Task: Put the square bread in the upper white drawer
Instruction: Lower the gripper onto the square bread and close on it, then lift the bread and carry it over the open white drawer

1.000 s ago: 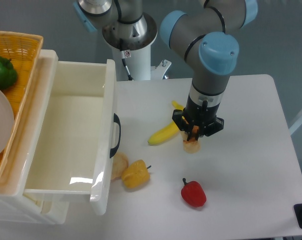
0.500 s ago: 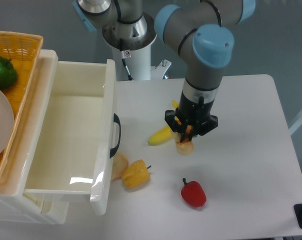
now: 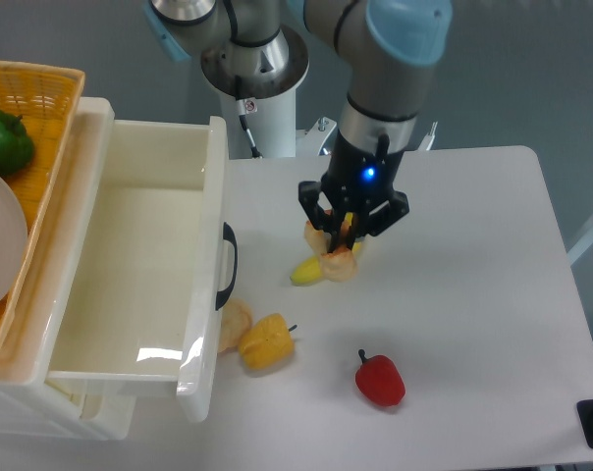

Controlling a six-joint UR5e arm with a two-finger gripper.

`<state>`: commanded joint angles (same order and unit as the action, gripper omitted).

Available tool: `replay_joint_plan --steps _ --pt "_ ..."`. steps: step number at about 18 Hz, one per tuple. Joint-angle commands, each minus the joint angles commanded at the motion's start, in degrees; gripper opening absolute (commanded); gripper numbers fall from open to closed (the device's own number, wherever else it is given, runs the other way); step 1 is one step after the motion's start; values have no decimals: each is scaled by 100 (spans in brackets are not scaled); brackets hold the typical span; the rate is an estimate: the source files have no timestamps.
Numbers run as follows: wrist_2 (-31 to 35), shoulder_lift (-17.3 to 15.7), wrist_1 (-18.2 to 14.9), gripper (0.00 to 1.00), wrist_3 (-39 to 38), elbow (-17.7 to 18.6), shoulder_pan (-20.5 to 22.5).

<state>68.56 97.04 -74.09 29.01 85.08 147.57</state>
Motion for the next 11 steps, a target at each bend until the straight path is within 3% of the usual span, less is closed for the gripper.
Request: replay_joint_plan --steps 7,11 --pt "-457 -237 44 26 -554 -9 -18" --pt "-458 -273 53 26 -984 -9 -316"
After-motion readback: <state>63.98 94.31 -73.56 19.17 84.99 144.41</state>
